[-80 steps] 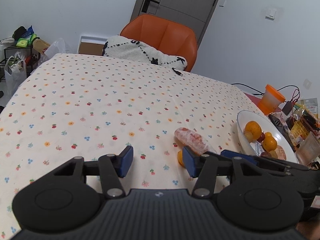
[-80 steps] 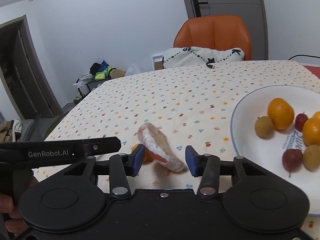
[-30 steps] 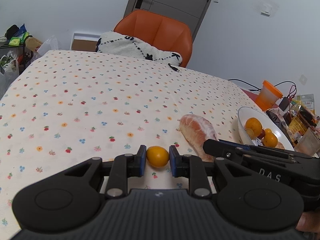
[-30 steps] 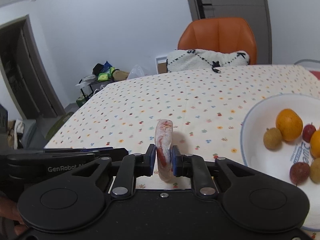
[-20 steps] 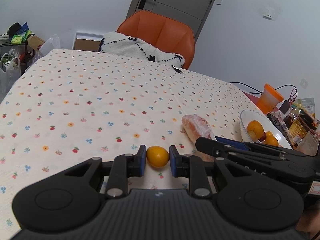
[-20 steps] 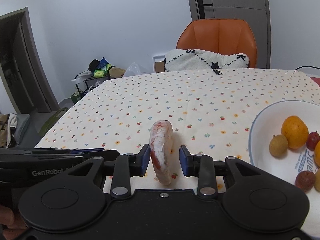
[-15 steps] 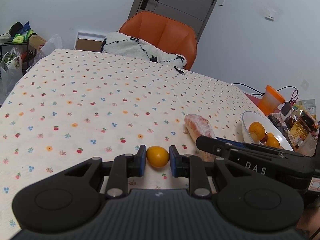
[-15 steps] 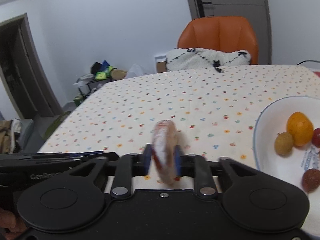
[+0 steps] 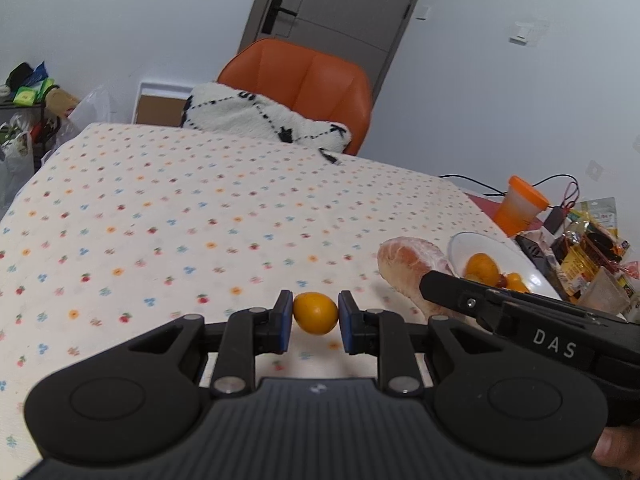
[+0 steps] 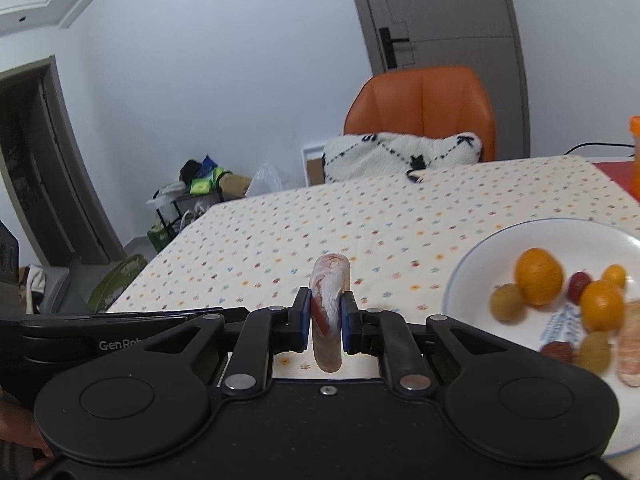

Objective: Organize fruits
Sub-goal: 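Carry the mandarin into the plate with the left gripper while the right gripper carries the pomelo piece there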

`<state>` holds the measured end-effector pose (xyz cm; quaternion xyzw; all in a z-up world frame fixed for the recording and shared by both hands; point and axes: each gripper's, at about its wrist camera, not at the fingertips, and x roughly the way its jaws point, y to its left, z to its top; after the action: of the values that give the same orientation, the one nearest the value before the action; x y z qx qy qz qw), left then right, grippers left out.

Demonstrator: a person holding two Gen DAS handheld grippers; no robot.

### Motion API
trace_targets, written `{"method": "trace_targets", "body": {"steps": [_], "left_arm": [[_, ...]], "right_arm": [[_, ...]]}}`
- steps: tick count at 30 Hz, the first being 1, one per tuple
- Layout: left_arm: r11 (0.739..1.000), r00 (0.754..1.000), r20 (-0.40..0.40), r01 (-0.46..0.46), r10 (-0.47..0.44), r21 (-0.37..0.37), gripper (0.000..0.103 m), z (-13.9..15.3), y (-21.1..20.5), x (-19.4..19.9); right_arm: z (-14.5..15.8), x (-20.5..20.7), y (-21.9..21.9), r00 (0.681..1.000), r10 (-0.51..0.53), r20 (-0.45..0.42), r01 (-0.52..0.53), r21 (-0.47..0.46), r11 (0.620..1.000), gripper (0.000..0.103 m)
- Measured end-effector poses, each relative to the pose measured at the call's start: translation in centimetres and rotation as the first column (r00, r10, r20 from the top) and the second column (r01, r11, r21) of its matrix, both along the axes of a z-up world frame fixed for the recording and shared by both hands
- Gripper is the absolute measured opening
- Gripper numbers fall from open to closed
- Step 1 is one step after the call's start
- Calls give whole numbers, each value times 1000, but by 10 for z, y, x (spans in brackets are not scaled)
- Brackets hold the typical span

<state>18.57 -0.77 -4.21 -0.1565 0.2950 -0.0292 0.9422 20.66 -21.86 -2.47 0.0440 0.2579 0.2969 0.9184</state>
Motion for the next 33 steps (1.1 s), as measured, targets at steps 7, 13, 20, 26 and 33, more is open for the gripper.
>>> {"method": "trace_targets", "body": {"steps": [7, 13, 20, 26, 33], "left_arm": [[999, 999, 22, 45, -45, 11, 23, 8, -26, 0], [996, 996, 38, 86, -86, 22, 23, 14, -48, 3], [991, 990, 49, 131, -133, 33, 23, 18, -73, 8], [986, 985, 54, 164, -166, 41, 23, 19, -92, 13], [979, 979, 52, 196, -199, 54, 23, 19, -110, 22]], "right_arm": [[11, -6, -32, 998, -64, 27, 63, 31, 998, 13], [15, -10, -56, 992, -115, 46, 113, 44, 993, 13], [15, -12, -84, 982, -181, 52, 178, 55, 983, 13], [11, -11, -107, 970, -238, 50, 235, 60, 970, 13], [5, -9, -127, 956, -292, 37, 289, 70, 955, 13]]}}
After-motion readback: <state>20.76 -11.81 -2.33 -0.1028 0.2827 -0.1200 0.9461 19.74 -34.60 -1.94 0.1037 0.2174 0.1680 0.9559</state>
